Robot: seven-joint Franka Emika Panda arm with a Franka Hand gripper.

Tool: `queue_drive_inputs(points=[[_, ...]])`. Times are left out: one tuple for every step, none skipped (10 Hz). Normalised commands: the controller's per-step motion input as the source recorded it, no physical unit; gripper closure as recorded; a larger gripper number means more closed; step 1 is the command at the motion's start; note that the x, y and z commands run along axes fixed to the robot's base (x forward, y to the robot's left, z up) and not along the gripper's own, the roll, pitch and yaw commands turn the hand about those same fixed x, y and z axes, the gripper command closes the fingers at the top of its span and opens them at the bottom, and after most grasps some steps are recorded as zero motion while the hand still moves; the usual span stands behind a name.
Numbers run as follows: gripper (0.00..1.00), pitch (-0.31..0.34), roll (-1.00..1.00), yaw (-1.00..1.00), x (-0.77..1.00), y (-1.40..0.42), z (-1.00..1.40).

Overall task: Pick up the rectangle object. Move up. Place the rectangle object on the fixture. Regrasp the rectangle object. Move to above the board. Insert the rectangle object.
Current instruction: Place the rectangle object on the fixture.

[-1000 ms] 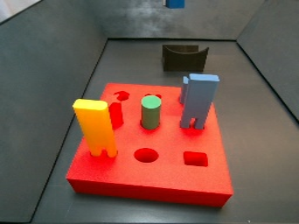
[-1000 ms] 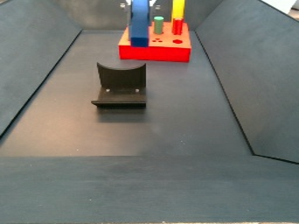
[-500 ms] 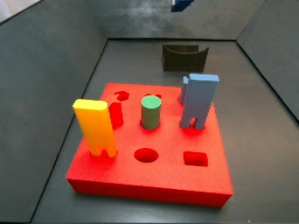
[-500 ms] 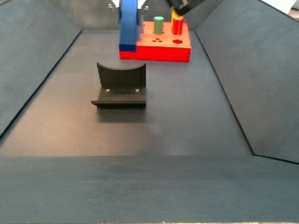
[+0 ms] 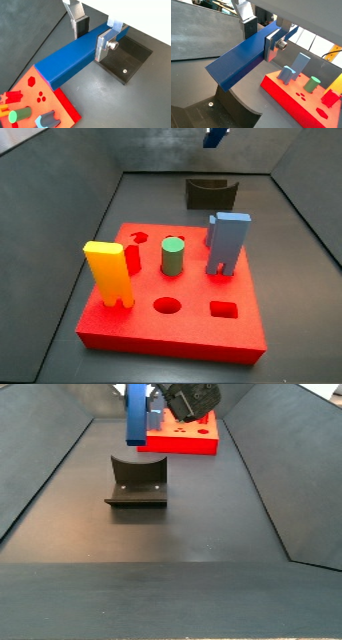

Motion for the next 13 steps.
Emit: queue_drive_inputs(points=[[1.0,0.198,-1.0,0.02,0.12,0.13,-1.0],[1.0,0.196,-1.0,0.01,0.13,0.14,-1.0],[1.0,0.224,-0.93,-0.04,0.14,0.14,-1.0],[1.0,0.231,-0.73,-0.1,0.16,0.13,-1.0],[1.0,0.208,-0.57,-0.14,0.16,0.14,-1.0],[1.0,0.179,-0.41,-0.17,0.17,0.14,-1.0],[1.0,0.142,-0.28,-0.19,0.17,0.13,-1.0],[1.0,0.083,-0.2,-0.2,0.18,0.13,-1.0],[1.0,0.046,-0.18,-0.2,0.18,0.13,-0.93],[1.0,0.023,-0.17,-0.19,0.15,0.11,-0.74],[1.0,0.007,-0.17,-0.17,0.13,0.08,-0.56],[1.0,-0.015,-0.16,-0.14,0.1,0.07,-0.36],[1.0,-0.04,-0.13,-0.12,0.09,0.09,-0.29]])
